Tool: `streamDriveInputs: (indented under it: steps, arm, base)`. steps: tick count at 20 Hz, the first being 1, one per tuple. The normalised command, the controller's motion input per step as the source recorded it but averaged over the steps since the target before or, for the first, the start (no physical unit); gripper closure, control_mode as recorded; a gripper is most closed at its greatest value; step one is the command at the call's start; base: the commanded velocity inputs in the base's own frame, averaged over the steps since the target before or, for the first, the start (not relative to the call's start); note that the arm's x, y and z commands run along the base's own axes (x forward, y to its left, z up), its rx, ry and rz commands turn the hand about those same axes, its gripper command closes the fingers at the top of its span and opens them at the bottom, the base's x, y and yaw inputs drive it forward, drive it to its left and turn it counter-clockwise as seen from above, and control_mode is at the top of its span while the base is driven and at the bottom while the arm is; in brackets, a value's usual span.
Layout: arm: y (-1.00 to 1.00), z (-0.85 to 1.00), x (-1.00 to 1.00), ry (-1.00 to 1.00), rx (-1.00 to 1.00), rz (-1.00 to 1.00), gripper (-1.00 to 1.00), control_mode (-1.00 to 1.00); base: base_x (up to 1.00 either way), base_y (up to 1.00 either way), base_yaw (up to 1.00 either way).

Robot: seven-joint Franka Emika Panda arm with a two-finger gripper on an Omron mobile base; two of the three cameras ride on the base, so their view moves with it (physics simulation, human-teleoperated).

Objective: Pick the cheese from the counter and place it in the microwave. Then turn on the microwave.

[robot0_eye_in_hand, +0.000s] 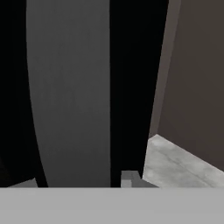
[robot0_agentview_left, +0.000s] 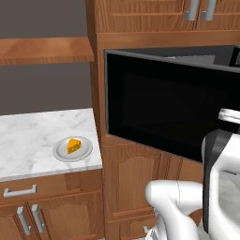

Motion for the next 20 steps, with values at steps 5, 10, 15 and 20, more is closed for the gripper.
streamDriveInputs:
  steps: [5, 10, 15, 20]
  arm:
    - [0.00, 0.00, 0.00, 0.00, 0.00, 0.00, -1.00, -1.00]
    - [0.00, 0.00, 0.00, 0.00, 0.00, 0.00, -1.00, -1.00]
    - [0.00, 0.00, -0.26, -0.04, -0.01, 0.00, -1.00, -1.00]
    - [0.02, 0.00, -0.45, -0.10, -0.02, 0.00, -1.00, -1.00]
  base:
    - [0.00, 0.00, 0.00]
    - [0.00, 0.00, 0.00]
    - [0.00, 0.00, 0.00]
    - [0.00, 0.00, 0.00]
